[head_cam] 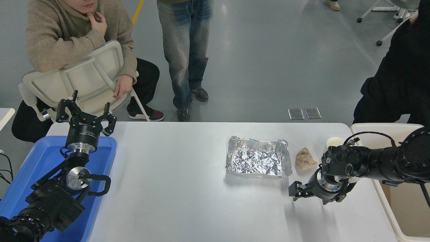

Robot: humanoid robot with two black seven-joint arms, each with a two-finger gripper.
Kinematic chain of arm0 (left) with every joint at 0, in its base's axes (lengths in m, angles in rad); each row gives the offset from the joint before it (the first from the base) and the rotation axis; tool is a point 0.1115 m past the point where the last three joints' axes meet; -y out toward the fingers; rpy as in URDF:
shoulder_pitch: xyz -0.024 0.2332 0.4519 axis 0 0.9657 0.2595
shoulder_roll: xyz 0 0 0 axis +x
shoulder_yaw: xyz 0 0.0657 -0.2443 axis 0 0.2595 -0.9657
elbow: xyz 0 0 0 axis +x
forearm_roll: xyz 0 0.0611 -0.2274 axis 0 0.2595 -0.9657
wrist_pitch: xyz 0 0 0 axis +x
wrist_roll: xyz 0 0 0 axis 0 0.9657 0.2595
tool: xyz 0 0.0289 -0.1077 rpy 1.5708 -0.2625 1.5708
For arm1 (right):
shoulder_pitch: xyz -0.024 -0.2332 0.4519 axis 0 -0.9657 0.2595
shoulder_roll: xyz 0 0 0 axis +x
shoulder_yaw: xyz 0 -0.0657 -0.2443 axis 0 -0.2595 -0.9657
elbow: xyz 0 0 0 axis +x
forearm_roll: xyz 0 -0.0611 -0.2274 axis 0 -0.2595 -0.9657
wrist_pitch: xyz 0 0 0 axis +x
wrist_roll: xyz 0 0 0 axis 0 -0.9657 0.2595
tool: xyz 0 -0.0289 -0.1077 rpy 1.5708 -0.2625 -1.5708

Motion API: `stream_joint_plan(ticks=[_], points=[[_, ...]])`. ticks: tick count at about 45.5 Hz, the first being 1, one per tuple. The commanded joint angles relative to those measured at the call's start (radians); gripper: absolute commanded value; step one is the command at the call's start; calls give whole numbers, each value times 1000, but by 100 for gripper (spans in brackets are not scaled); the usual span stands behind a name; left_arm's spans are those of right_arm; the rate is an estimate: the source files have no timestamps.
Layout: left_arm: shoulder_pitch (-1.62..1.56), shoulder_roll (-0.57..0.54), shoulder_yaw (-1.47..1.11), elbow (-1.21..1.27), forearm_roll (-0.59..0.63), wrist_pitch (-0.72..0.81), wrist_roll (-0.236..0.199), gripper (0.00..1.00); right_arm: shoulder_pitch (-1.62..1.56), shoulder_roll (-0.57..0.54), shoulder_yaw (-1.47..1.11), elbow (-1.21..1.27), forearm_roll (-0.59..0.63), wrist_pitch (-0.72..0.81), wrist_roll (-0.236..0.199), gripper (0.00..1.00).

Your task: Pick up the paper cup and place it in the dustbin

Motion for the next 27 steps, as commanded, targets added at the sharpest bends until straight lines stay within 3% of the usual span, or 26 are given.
stream_joint_plan(ticks=[1, 27], points=[[0, 0, 0, 1, 0, 0, 1, 99, 1, -1, 0, -2, 1, 2, 1, 99], [0, 0, 0, 0, 0, 0, 0, 99, 0, -44, 0, 1, 1, 2, 3, 99]])
